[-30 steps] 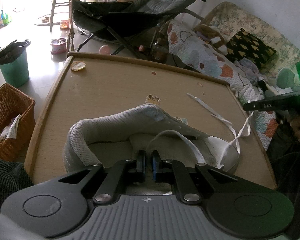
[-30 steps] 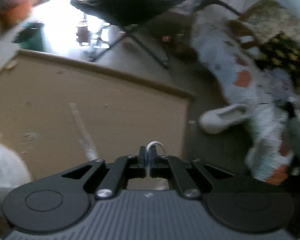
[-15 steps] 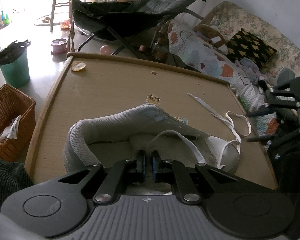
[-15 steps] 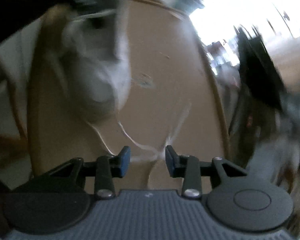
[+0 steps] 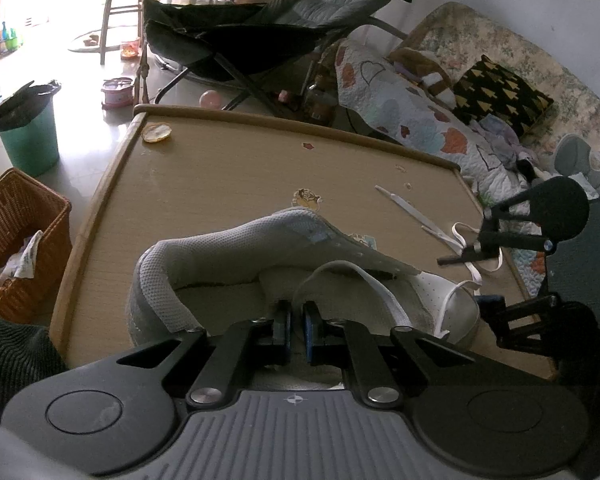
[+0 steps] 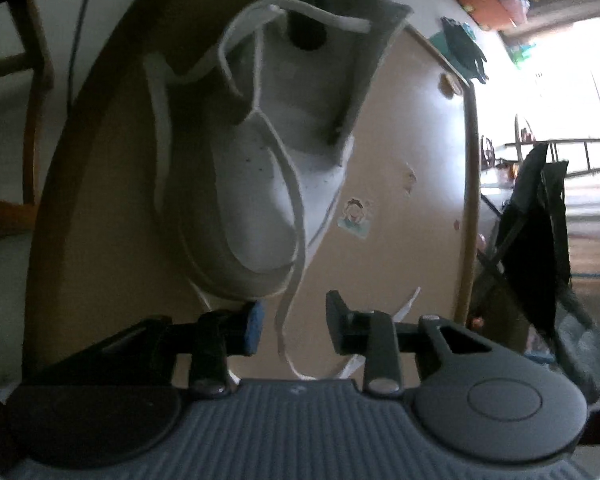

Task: Lace up shoes with both hands

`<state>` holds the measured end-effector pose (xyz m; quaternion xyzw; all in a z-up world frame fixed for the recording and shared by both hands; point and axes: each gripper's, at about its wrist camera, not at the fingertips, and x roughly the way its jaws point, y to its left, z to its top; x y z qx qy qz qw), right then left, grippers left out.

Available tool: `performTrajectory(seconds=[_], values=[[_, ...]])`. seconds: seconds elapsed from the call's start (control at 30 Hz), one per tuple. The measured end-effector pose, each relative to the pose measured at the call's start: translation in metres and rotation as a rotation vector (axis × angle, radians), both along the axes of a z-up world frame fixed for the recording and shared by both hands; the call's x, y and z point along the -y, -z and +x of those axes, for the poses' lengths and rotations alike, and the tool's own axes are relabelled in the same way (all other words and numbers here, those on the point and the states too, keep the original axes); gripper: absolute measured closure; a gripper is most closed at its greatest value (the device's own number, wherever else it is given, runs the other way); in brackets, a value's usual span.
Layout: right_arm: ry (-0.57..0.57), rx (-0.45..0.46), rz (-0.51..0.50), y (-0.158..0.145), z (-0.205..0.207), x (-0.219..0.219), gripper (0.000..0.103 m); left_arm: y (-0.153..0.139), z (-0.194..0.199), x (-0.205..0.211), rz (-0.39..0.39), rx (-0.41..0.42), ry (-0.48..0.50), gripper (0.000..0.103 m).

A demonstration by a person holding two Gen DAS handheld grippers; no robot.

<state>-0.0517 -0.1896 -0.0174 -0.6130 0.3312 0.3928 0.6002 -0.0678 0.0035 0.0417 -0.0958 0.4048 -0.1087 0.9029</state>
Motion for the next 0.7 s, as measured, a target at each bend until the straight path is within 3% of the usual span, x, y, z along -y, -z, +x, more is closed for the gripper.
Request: performTrajectory(seconds=[0.03,0.13,0.27,0.43,0.7], values=[[0.023,-0.01,0.008,-0.002,0.002,0.0,0.094,0.0,0.001,0.001,0.0,0.0,0.0,0.09],[0.106,-0.043,0.043,-0.011,0.008,-0.002,0.1,0.0,0.001,0.001,0.0,0.0,0.0,0.09],[0.255,-0.064,0.139,-0.024,0.02,0.001,0.101,0.001,0.002,0.001,0.0,0.001,0.001,0.09],[0.486,-0.106,0.333,-0.052,0.042,0.006,0.101,0.003,0.002,0.0,0.0,0.002,0.002,0.09],[0.812,-0.28,0.643,-0.075,0.067,0.019,0.101,0.004,0.002,0.0,0.0,0.003,0.003,0.09]])
